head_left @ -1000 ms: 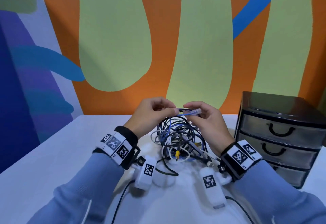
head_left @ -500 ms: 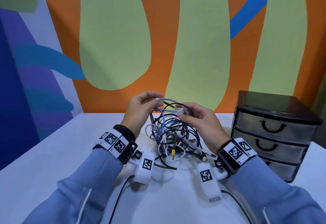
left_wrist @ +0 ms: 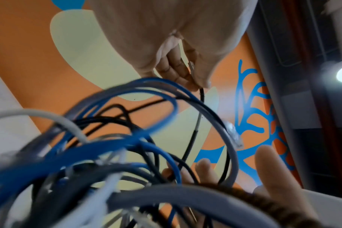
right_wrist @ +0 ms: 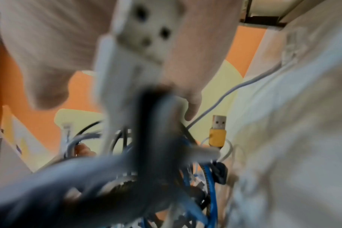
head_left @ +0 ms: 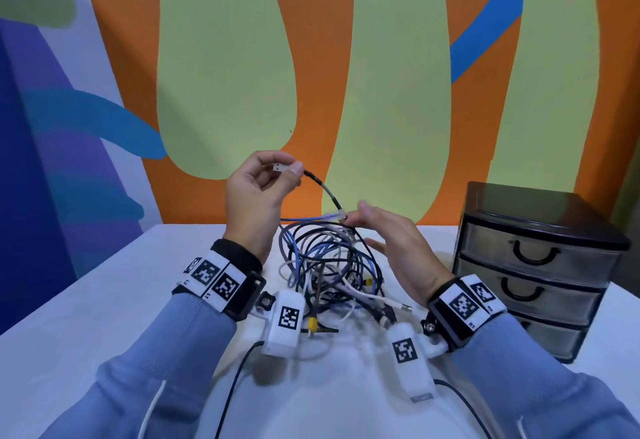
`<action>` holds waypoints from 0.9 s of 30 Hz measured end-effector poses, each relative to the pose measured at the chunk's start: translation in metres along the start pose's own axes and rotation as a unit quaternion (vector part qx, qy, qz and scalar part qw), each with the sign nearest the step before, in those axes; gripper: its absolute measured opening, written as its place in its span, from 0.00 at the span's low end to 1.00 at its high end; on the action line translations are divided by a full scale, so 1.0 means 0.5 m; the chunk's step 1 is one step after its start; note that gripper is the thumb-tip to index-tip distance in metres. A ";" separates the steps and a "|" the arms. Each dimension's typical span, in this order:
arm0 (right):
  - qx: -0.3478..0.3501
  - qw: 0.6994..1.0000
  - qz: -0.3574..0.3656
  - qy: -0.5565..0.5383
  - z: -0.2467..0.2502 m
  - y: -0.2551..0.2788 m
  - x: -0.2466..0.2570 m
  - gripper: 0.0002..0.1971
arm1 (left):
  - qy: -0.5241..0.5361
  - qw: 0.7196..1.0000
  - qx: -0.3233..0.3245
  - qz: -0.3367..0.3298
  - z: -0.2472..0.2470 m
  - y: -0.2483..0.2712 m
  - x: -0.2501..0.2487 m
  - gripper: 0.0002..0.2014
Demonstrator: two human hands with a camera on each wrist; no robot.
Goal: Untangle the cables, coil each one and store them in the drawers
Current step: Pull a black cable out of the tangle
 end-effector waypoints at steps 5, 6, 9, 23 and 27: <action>0.009 0.995 0.028 0.097 -0.002 -0.009 -0.008 0.12 | 0.096 0.995 -0.013 0.026 -0.010 -0.001 -0.012 0.06; 0.010 0.990 0.038 0.134 -0.003 -0.010 -0.011 0.12 | 0.107 0.994 -0.008 0.030 -0.014 -0.001 -0.014 0.05; -0.028 0.988 0.044 0.147 0.001 -0.013 -0.013 0.07 | 0.121 0.992 0.001 0.022 -0.022 0.001 -0.021 0.06; -0.213 0.959 0.095 0.163 0.037 -0.014 -0.005 0.12 | -0.476 0.868 0.129 -0.063 0.023 -0.022 -0.005 0.09; -0.184 0.952 0.127 0.210 0.028 -0.014 0.003 0.15 | -0.470 0.855 0.206 -0.075 -0.005 -0.002 0.006 0.11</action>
Point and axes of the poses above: each hand's wrist, its own y-axis away from the middle knuckle, its own z-axis out of the back of the hand, x = y × z, the point moved 1 cm from there along -y, towards the middle knuckle, and after that the axes turned 15 degrees about y, right-handed, at the moved point
